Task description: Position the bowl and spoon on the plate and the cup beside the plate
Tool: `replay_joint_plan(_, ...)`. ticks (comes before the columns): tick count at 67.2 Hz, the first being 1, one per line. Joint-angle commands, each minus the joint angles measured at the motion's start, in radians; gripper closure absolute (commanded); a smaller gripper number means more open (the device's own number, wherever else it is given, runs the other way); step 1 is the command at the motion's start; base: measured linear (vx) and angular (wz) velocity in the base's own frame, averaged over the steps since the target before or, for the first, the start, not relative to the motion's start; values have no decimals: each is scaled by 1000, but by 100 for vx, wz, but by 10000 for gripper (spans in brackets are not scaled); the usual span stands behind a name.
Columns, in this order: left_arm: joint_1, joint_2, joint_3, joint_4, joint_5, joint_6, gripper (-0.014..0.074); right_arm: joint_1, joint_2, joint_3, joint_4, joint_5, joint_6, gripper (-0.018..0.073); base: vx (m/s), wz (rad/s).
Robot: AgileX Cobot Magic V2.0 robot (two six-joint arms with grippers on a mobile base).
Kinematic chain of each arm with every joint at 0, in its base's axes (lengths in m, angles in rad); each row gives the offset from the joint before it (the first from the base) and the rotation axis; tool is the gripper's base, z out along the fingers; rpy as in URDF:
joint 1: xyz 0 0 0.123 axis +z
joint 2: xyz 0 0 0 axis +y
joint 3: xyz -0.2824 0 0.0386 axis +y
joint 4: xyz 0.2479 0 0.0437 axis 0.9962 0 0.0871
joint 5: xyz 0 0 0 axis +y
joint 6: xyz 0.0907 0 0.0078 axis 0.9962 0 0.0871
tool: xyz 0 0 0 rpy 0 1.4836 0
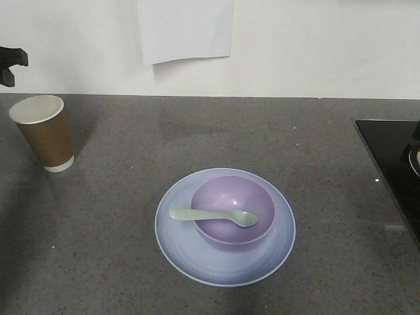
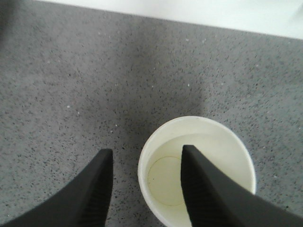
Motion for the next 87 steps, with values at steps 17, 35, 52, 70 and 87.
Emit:
replay_joint_plan(17, 3, 33, -26, -4, -42, 2, 264, -5, 4, -22, 23, -55, 0, 566, 0, 0)
replay_joint_plan(35, 3, 78, -26, -5, -16, 2, 265, -5, 4, -22, 23, -54, 0, 566, 0, 0)
replay_joint_plan(52, 1, 109, -26, -5, -8, 2, 288, -5, 4, -22, 23, -54, 0, 566, 0, 0)
replay_joint_plan(70, 0, 109, -26, -5, -10, 58, 570, -5, 4, -22, 23, -54, 0, 566, 0, 0)
replay_joint_plan(87, 0, 47, -67, -133, 25, 139, 604, -5, 4, -22, 26, -54, 0, 566, 0, 0)
